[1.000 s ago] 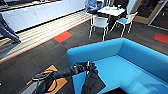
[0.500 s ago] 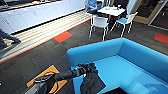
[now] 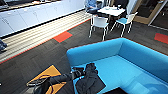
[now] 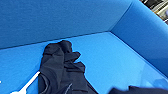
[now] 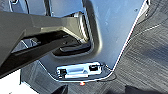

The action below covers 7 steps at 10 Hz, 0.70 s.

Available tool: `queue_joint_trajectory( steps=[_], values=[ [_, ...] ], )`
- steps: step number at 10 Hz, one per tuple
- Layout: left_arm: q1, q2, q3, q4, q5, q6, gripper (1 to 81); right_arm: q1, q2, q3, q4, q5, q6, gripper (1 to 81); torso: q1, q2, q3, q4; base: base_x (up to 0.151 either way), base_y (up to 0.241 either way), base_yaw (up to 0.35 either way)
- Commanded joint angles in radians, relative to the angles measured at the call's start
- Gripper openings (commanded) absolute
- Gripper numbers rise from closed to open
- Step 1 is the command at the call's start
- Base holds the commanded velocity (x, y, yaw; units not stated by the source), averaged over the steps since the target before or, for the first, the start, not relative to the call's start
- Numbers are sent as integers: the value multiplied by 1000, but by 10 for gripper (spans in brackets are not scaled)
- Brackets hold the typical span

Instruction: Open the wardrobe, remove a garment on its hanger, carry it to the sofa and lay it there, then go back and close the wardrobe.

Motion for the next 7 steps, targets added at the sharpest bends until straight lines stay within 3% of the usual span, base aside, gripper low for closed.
queue_joint_trajectory(
  steps=[1, 2, 3, 4, 7],
  values=[
    [-20, -49, 91, 54, 16, 3, 811, -10, 16, 10, -5, -77, -7, 811, 0, 0, 0, 0, 0, 0, 0],
    [37, -58, 94, 82, 16, 3, 811, -8, 16, 12, -7, -77, -7, 811, 0, 0, 0, 0, 0, 0, 0],
    [85, -64, 94, 111, 16, 3, 811, -10, 16, 10, -7, -77, -7, 811, 0, 0, 99, 0, 0, 0, 0],
    [122, -66, 94, 132, 16, 3, 811, -8, 16, 10, -7, -77, -7, 811, 0, 0, 78, 0, 0, 0, 0],
    [259, -81, 94, 212, 8, 4, 811, -8, 16, 10, -8, -77, -7, 811, 0, 0, 144, 0, 0, 0, 0]
  ],
)
